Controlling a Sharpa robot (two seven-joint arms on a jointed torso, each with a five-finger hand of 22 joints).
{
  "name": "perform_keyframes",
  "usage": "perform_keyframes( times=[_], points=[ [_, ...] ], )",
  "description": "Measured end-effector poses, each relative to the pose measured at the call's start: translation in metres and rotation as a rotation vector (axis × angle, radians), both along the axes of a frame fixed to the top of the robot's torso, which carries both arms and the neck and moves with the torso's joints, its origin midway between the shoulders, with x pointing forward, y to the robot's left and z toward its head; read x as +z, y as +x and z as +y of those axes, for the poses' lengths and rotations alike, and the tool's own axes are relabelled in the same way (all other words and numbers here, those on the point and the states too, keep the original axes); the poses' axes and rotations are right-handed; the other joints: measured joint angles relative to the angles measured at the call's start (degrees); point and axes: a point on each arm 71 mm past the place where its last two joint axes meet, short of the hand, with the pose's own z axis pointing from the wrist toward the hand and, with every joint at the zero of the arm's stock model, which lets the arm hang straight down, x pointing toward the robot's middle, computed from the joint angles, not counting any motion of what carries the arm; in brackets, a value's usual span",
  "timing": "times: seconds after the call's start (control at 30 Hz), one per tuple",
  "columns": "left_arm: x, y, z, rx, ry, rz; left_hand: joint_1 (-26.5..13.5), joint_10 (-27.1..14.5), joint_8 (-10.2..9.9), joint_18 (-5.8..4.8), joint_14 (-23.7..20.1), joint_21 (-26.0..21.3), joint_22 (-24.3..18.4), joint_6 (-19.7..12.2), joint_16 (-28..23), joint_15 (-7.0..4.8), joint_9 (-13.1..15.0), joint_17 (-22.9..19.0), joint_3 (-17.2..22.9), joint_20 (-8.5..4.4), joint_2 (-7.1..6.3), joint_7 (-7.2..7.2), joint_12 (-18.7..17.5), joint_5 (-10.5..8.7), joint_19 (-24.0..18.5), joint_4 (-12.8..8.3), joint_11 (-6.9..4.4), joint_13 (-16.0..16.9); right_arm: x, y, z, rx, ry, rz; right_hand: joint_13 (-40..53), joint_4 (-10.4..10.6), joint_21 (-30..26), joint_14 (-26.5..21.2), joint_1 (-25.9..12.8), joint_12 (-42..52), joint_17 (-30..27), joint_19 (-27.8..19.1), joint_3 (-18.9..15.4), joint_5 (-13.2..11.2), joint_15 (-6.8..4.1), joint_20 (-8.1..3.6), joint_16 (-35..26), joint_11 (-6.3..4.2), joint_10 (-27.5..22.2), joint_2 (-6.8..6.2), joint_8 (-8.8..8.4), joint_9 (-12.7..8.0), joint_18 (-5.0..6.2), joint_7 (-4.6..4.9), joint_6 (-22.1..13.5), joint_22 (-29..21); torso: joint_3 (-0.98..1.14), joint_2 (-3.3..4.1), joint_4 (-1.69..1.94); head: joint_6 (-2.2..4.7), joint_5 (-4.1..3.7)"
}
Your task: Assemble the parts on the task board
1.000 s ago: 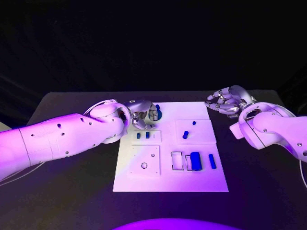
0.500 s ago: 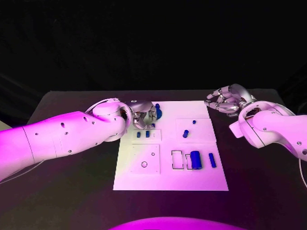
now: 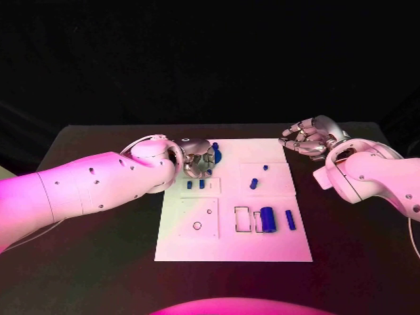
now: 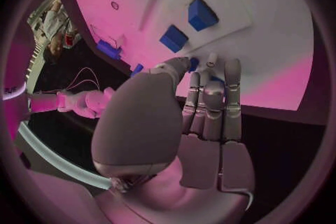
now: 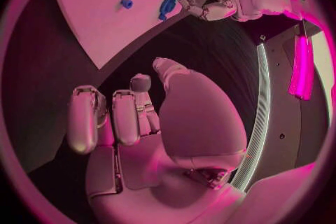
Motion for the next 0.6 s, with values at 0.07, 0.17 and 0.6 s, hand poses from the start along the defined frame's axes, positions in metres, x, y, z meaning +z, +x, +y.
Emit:
perform_keyframes(
  times=[0.07,0.17,0.6],
  points=[
    [-0.0002,0.0002,-0.0008,-0.001,0.000,0.001,0.0,0.2,-0.3,0.00,0.0,0.3,0.3,0.0,0.0,0.00,-0.1,0.1,0.2,0.00,0.00,0.01,0.0,0.00,0.0,-0.2,0.21,-0.1,0.0000,-0.0001,0.0001,0.001,0.000,0.000,0.0,0.0,0.0,0.0,0.0,0.0,0.0,0.0,0.0,0.0,0.00,0.00,0.0,0.00,0.0,0.00,0.00,0.0,0.00,0.00,0.0,0.0,-0.01,0.01,-0.01,0.01,-0.03],
    [-0.0006,0.0003,-0.0020,-0.004,0.001,0.003,0.0,0.3,-0.4,0.00,0.2,0.7,0.8,0.0,0.3,-0.20,-0.2,0.4,0.4,0.00,0.00,0.00,0.0,0.00,0.0,-0.2,0.09,-0.1,0.0000,-0.0002,0.0001,0.001,0.000,0.000,0.0,0.0,0.0,0.0,0.0,0.0,0.0,0.0,0.0,0.0,0.00,0.00,0.0,0.00,0.0,0.00,0.00,0.0,0.00,0.00,0.0,0.0,0.03,0.01,-0.01,-0.09,-0.10],
    [-0.0028,0.0005,-0.0030,-0.011,0.015,0.026,0.4,2.9,-0.8,0.00,2.0,3.6,3.9,2.6,2.3,-0.82,-0.7,2.7,2.3,-0.22,0.36,-0.12,0.3,-0.50,0.8,-1.4,-0.63,-0.7,0.0000,-0.0004,0.0004,0.002,0.001,0.001,0.0,0.2,0.0,0.0,0.0,0.0,0.0,0.0,0.2,0.0,0.00,0.00,-0.2,0.00,0.0,0.00,0.00,-0.1,0.00,0.00,0.0,0.0,0.05,-0.03,0.01,-0.29,-0.01]
  ],
)
